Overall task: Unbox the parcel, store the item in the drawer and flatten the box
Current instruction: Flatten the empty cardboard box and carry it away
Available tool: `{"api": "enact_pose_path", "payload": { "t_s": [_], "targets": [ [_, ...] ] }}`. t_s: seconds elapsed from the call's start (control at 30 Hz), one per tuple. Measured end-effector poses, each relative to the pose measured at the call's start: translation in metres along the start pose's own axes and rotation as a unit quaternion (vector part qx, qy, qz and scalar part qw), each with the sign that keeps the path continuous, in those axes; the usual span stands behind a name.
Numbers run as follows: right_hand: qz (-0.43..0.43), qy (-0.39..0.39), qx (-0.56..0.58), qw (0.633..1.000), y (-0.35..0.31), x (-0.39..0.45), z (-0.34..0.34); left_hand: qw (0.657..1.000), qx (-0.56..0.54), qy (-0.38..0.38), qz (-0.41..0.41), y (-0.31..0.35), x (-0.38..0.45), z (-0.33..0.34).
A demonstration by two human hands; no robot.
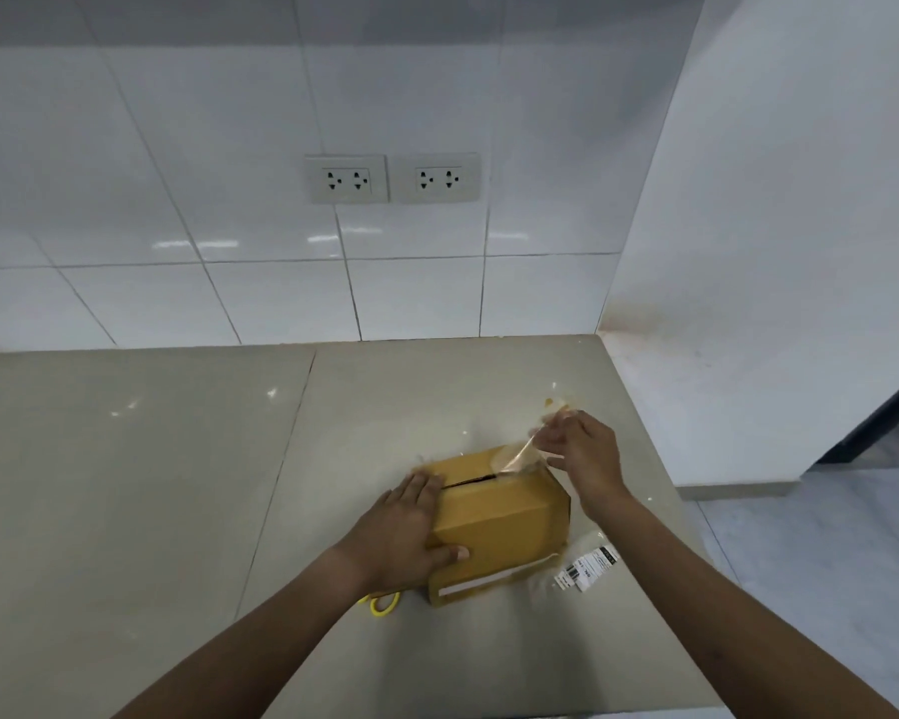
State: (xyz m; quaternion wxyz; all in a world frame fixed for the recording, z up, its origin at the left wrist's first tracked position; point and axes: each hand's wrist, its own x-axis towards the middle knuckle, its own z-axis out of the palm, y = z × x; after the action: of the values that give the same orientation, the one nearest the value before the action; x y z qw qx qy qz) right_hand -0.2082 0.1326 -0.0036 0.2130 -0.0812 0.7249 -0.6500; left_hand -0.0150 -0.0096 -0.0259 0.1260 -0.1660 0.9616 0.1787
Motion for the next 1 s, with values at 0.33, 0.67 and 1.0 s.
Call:
{"api": "enact_pose_path", "payload": {
  "t_s": [0.33, 0.67, 1.0],
  "targets": [
    [0.136, 0.008, 0.207, 0.969, -0.019, 0.036, -0.081, 1.0, -0.029, -0.002, 0.0, -0.001, -0.003, -0.002],
    [-0.033, 0.208, 0.218, 0.953, -0.034, 0.073, -0.109, 1.0, -0.028, -0.004, -0.013, 0.005, -0.009, -0.007],
    [-0.11, -0.088, -0.427, 0.893, 0.061, 0.063, -0.058, 0.999, -0.035, -0.007, -0.022, 0.002, -0.008, -0.002]
  ]
}}
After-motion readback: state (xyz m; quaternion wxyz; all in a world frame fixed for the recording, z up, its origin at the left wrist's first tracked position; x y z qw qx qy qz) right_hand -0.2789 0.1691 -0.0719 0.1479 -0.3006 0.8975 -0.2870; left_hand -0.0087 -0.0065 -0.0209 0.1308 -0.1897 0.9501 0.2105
